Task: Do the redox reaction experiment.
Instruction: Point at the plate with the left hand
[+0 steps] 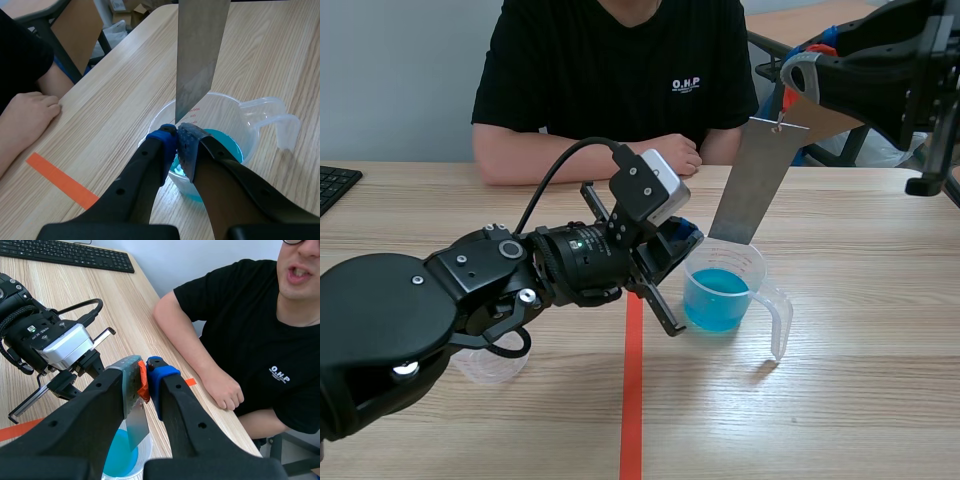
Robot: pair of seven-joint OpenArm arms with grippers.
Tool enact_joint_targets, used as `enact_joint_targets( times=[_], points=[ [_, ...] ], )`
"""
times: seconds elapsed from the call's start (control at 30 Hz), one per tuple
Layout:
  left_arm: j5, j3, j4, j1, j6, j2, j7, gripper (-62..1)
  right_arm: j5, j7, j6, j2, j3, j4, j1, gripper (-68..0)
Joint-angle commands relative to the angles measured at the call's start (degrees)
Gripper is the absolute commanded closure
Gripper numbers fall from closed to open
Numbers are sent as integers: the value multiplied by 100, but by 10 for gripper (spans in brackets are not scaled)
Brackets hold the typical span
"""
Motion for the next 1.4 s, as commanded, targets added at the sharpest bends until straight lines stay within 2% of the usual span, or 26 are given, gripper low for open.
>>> enact_joint_targets(
  times=[0.0,0.23,0.37,0.5,0.67,0.8,0.93,1.1,1.2,1.3,1.37],
  points=[
    [-33,-7,85,-66,28,31,-103,-49,66,107,-44,0,74,7,70,-15],
    [-35,-9,92,-66,28,-24,-103,-49,66,109,-44,0,74,7,70,-15],
    [-114,-9,280,-28,28,-267,-72,-49,66,109,-46,0,74,7,70,-15],
    [-367,-9,748,142,28,-785,-63,-49,68,133,-46,0,74,7,70,-15],
    [-721,-48,1519,540,50,-1631,-59,-49,66,131,-46,0,74,7,70,-15],
    [-981,-310,2120,1099,96,-2326,-61,-49,66,131,-46,0,74,7,70,-15],
    [-1193,-879,2717,1947,282,-3047,-83,-49,66,131,-46,0,74,7,70,-15],
    [-1458,-2044,3276,3388,549,-3698,-111,-49,63,129,-46,0,74,7,70,-15],
    [-1593,-2879,3506,4391,610,-3884,-127,-49,63,127,-46,0,74,7,70,-15],
    [-1707,-3742,3604,5453,802,-3864,-330,-49,63,129,-46,0,74,7,70,-15],
    [-1836,-4256,3615,6096,802,-3792,-529,-49,63,129,-46,0,74,7,70,-15]
  ],
)
